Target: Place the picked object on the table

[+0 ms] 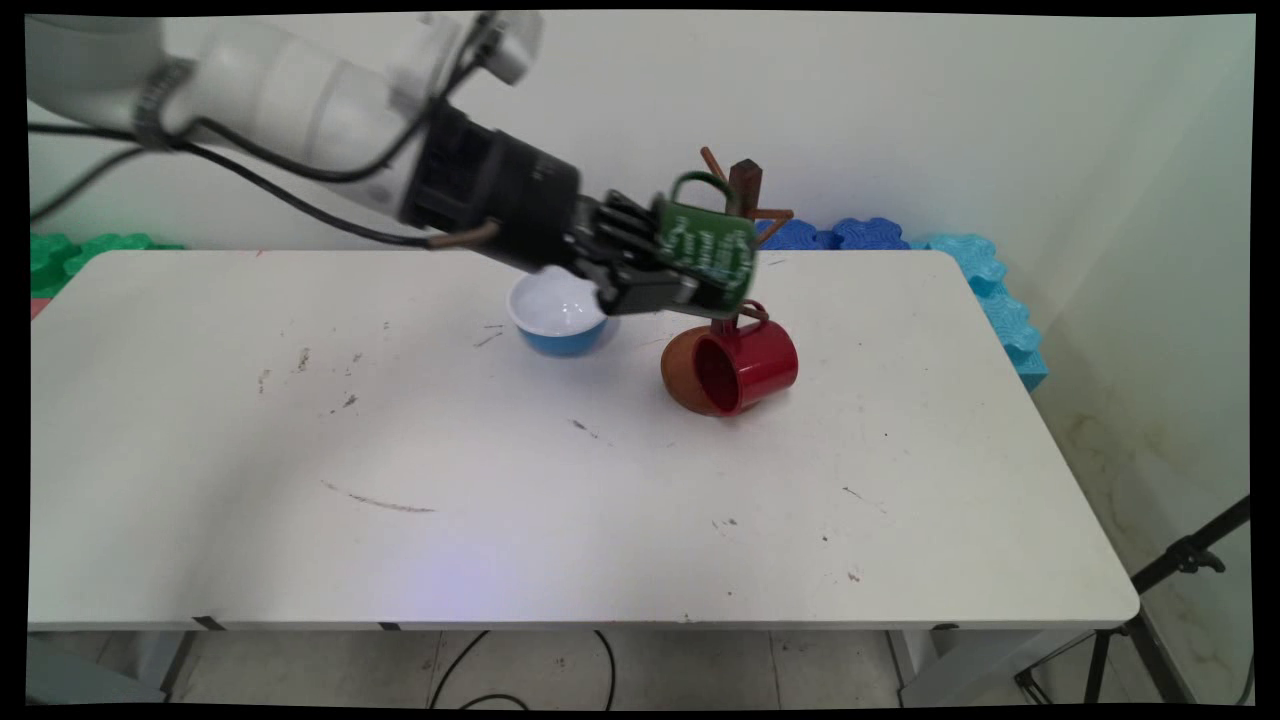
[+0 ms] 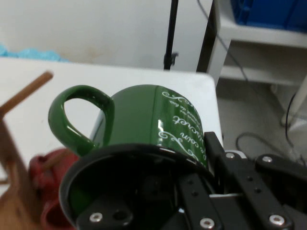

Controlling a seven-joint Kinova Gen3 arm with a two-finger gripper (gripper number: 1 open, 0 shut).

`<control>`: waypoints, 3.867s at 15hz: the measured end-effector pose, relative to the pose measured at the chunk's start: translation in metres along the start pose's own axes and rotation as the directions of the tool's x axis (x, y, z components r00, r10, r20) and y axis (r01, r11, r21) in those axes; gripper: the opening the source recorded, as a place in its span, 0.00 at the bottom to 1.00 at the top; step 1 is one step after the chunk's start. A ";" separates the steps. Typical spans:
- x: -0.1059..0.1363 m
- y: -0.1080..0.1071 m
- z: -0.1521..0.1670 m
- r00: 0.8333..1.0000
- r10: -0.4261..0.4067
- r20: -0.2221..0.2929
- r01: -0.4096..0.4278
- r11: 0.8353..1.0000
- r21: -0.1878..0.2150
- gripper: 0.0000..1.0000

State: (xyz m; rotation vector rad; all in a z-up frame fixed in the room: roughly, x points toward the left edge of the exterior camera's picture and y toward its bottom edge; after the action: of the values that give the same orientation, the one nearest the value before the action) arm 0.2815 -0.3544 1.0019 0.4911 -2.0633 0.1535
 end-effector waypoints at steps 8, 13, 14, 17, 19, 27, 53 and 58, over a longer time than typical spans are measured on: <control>-0.014 -0.016 -0.063 0.971 0.125 0.204 -0.132 0.991 0.025 0.00; -0.035 -0.035 -0.088 0.892 0.262 0.368 -0.286 0.958 0.012 0.00; -0.040 -0.040 -0.091 0.869 0.293 0.399 -0.321 0.947 0.004 0.00; -0.055 -0.051 -0.098 0.805 0.373 0.461 -0.408 0.913 -0.026 0.00; -0.066 -0.056 -0.102 0.756 0.428 0.496 -0.464 0.884 -0.055 0.00; -0.117 -0.078 -0.105 0.575 0.589 0.569 -0.595 0.778 -0.204 0.00; -0.146 -0.106 0.019 0.432 0.663 0.611 -0.617 0.712 -0.336 0.00; -0.146 -0.104 0.031 0.440 0.653 0.617 -0.601 0.724 -0.338 1.00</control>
State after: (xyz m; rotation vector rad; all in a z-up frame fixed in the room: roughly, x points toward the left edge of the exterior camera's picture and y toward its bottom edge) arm 0.3635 -0.4175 0.8521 -0.4053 -2.9406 0.3832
